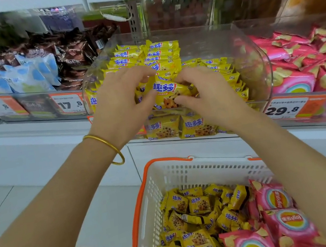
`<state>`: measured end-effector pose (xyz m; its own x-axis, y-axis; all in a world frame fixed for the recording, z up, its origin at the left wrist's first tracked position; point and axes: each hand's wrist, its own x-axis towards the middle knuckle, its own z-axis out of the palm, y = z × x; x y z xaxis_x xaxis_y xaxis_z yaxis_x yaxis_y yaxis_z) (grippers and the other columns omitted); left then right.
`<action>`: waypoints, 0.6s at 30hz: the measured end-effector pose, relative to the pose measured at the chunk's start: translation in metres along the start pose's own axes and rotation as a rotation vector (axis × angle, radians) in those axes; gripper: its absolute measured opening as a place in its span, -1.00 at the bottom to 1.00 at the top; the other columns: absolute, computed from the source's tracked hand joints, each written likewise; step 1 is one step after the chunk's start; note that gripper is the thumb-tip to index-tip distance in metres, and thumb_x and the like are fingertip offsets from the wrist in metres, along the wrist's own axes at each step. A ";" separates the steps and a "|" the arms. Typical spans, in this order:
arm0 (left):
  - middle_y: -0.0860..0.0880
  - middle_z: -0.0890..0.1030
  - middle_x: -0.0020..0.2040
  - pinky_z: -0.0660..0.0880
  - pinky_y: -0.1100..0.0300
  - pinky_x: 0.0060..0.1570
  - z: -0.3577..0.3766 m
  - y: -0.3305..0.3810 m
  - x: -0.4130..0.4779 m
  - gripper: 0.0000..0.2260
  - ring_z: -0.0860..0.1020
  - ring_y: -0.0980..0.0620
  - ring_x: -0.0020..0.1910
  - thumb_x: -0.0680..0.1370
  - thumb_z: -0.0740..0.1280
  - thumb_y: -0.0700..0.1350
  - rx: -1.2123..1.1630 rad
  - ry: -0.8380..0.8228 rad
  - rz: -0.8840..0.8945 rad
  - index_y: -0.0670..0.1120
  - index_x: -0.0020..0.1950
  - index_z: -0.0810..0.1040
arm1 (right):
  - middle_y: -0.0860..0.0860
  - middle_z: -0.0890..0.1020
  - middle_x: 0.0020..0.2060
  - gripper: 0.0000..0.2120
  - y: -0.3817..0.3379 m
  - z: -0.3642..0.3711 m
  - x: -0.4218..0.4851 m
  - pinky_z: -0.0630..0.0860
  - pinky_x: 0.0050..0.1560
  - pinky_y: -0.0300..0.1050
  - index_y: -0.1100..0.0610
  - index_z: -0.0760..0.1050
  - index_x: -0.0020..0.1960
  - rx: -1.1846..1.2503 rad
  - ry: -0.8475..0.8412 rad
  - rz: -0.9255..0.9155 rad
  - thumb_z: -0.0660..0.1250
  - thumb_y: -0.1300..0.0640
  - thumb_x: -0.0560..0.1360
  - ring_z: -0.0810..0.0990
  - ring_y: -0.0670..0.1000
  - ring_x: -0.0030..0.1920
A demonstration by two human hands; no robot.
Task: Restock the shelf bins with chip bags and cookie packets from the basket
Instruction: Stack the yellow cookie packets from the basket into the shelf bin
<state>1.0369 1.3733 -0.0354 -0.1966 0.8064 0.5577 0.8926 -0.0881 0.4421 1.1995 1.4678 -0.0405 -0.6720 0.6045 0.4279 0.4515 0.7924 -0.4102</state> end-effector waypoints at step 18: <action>-0.10 0.54 0.05 0.33 -0.03 -0.03 0.010 -0.003 0.000 -0.62 0.43 -0.18 0.07 0.38 0.44 -0.10 0.383 0.025 0.183 -0.06 0.19 0.52 | -0.02 0.51 0.14 -0.64 0.000 0.009 0.004 0.34 -0.05 -0.19 0.10 0.40 0.20 0.033 0.003 0.011 0.40 0.06 0.47 0.46 -0.03 0.09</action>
<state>1.0382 1.3794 -0.0443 -0.0269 0.7827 0.6218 0.9990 -0.0005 0.0437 1.1915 1.4700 -0.0460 -0.6651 0.6137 0.4254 0.4394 0.7823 -0.4415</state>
